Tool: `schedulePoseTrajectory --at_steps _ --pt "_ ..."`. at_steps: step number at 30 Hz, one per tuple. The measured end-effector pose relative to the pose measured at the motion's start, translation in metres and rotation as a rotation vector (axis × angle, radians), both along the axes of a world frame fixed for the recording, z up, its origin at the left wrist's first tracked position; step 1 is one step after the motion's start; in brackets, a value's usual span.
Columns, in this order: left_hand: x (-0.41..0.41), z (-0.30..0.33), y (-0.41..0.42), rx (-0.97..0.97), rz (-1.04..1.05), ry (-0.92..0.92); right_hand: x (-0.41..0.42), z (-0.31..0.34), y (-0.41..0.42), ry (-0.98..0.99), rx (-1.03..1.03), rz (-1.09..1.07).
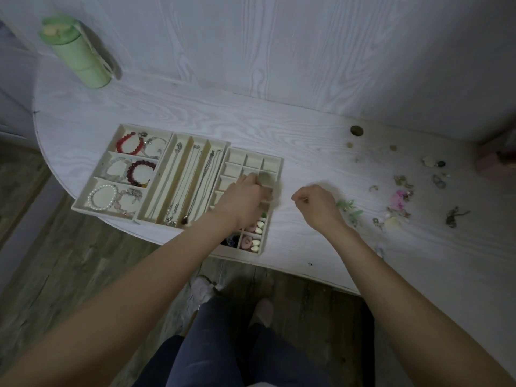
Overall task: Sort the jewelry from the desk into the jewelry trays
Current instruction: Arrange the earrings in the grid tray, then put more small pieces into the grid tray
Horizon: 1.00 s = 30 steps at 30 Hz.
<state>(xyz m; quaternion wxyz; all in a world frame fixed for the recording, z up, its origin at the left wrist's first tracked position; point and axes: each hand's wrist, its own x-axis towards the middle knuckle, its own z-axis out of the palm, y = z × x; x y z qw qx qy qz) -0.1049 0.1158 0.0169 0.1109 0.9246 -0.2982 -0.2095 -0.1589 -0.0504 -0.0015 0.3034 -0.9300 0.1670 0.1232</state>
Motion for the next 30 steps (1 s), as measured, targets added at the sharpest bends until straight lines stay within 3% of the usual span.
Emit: schedulePoseTrajectory --at_steps 15,23,30 --pt "-0.015 -0.016 -0.127 -0.126 -0.100 0.133 -0.056 -0.014 -0.104 0.001 -0.051 -0.298" --pt "-0.026 -0.047 -0.145 0.116 -0.501 -0.066 -0.063 -0.030 -0.111 -0.030 -0.062 -0.230" --pt "-0.018 -0.052 -0.147 0.031 -0.446 -0.147 -0.051 -0.035 -0.100 0.047 -0.139 -0.209"
